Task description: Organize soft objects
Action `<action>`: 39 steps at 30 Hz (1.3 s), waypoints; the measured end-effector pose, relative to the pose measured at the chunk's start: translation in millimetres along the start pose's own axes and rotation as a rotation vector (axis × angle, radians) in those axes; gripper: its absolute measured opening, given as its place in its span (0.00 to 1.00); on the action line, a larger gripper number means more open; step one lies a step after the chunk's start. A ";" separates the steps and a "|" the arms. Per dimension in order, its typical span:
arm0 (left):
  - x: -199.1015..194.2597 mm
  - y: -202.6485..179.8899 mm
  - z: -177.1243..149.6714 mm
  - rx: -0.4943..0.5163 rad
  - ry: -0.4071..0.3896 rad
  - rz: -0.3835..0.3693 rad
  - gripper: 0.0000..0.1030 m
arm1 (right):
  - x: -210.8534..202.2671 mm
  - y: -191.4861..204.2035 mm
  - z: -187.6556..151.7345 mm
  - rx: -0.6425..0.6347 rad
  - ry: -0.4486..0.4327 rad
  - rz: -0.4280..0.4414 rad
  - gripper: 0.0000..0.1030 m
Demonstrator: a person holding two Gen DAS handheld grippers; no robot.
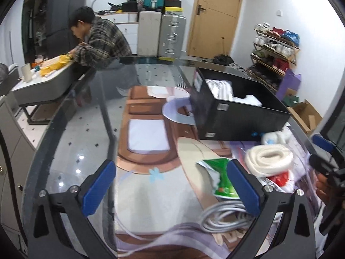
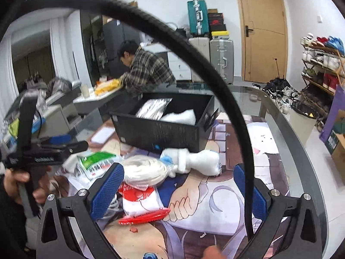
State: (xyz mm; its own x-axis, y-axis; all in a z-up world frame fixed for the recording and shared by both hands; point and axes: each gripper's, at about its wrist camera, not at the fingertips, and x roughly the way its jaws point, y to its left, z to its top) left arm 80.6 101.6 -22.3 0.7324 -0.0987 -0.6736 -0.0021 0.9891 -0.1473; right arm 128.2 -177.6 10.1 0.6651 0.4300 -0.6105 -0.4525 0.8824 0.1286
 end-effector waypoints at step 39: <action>-29.5 -3.2 5.8 0.061 -0.069 0.006 1.00 | -60.7 34.4 -8.8 -0.152 -0.136 0.171 1.00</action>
State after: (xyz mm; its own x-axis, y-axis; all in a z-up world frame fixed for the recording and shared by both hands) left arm 63.0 102.0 2.3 0.7779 -0.0867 -0.6224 0.0331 0.9947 -0.0972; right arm 67.0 -175.0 44.7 0.6408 0.6009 -0.4778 -0.6423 0.7605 0.0951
